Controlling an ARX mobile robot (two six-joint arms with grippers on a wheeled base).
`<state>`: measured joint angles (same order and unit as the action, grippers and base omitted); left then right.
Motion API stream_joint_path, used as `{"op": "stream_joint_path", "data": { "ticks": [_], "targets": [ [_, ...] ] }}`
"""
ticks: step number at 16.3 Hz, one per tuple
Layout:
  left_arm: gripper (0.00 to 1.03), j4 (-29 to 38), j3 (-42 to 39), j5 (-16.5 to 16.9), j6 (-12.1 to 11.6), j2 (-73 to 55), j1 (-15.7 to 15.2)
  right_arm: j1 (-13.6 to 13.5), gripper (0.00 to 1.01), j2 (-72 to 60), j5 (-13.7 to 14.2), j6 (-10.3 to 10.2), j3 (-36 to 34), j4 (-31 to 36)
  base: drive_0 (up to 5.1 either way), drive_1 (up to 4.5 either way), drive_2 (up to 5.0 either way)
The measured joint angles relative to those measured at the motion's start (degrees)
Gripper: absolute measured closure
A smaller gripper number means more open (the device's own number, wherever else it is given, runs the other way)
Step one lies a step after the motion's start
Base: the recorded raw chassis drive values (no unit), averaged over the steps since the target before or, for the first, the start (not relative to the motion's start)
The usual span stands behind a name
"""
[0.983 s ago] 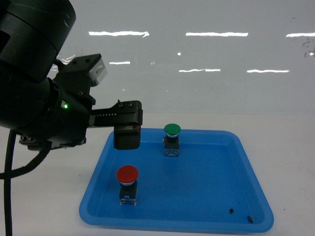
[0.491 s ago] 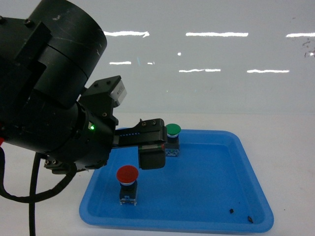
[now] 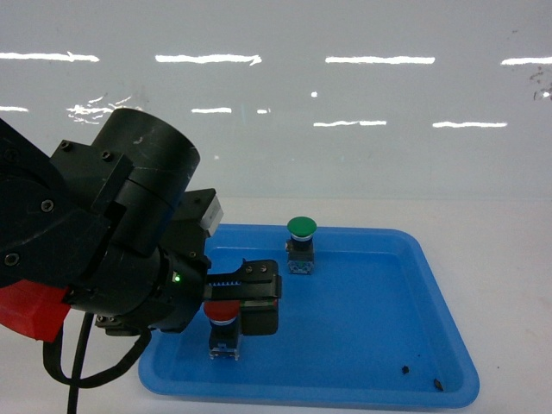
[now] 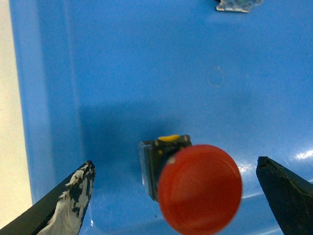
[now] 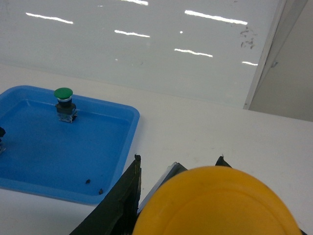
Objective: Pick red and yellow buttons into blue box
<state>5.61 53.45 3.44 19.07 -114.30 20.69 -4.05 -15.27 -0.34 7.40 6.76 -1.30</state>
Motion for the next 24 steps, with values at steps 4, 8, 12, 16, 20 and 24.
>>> {"op": "stream_joint_path", "data": {
  "ticks": [4, 8, 12, 16, 20, 24],
  "targets": [
    [0.05, 3.3, -0.5, 3.7, 0.2, -1.8, -0.5, 0.0, 0.62, 0.0, 0.0, 0.0, 0.0, 0.0, 0.0, 0.0, 0.0],
    [0.06, 4.7, -0.5, 3.7, 0.4, -2.5, 1.2, 0.0, 0.62, 0.0, 0.0, 0.0, 0.0, 0.0, 0.0, 0.0, 0.0],
    [0.47, 8.5, -2.3, 2.4, -0.3, -3.5, 0.9, 0.0, 0.62, 0.0, 0.0, 0.0, 0.0, 0.0, 0.0, 0.0, 0.0],
    [0.78, 13.4, -4.3, 2.3, -0.4, -3.6, 1.2, 0.0, 0.62, 0.0, 0.0, 0.0, 0.0, 0.0, 0.0, 0.0, 0.0],
    [0.79, 15.9, -7.9, -2.6, -3.7, 5.7, 0.4, 0.0, 0.62, 0.0, 0.0, 0.0, 0.0, 0.0, 0.0, 0.0, 0.0],
    [0.79, 24.5, -11.6, -5.4, -6.8, 18.6, -3.5, 0.0, 0.62, 0.0, 0.0, 0.0, 0.0, 0.0, 0.0, 0.0, 0.0]
  ]
}}
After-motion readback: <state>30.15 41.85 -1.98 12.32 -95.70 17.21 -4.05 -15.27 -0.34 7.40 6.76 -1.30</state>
